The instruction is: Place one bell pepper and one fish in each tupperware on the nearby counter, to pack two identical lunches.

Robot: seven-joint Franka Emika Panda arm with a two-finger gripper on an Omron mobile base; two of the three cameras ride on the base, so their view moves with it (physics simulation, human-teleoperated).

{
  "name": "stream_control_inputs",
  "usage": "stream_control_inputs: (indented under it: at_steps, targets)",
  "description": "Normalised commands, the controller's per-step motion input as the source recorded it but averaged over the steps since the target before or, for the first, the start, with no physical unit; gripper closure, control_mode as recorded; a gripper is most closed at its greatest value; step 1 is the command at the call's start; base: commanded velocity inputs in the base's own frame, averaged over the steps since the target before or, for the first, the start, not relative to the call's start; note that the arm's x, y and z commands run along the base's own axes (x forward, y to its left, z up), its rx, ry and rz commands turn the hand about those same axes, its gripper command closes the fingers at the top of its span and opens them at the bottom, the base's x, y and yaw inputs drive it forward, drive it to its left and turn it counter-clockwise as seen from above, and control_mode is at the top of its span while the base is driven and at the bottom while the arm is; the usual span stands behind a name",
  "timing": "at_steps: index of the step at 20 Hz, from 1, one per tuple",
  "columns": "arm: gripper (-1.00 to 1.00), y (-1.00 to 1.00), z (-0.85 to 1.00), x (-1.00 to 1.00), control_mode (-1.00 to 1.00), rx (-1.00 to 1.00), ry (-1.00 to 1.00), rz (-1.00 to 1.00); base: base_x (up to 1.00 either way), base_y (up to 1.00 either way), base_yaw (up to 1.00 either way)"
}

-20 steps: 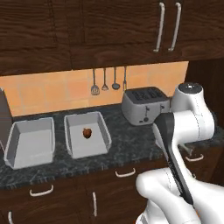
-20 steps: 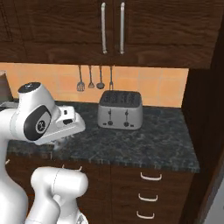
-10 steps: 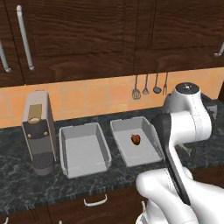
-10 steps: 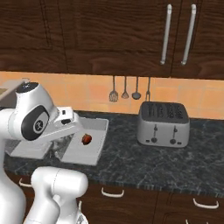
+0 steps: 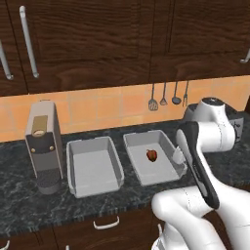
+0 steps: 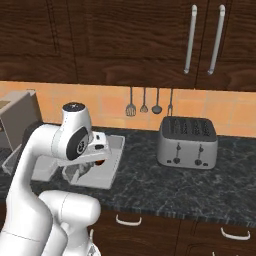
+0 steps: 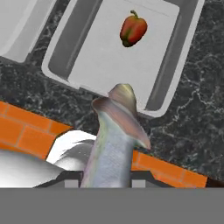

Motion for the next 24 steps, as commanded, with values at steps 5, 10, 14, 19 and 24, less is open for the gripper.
stream_control_inputs:
  at_steps: [5,10,14,19,24]
  targets:
    - [1.00,0.24,-0.55,1.00,-1.00,0.02,0.05,-0.02,0.00,0.00,0.00]
    - [1.00,0.19,-0.23,1.00,-1.00,0.00,0.16,-0.13,0.00,0.00,0.00]
    - [1.00,0.00,-0.10,1.00,-1.00,0.00,0.31,-0.14,0.00,0.00,0.00]
    - [1.00,-0.04,-0.04,0.62,-1.00,0.00,0.15,-0.05,0.00,0.00,0.00]
    - [1.00,-0.03,-0.67,0.04,-1.00,0.00,0.00,0.00,0.00,0.00,0.00]
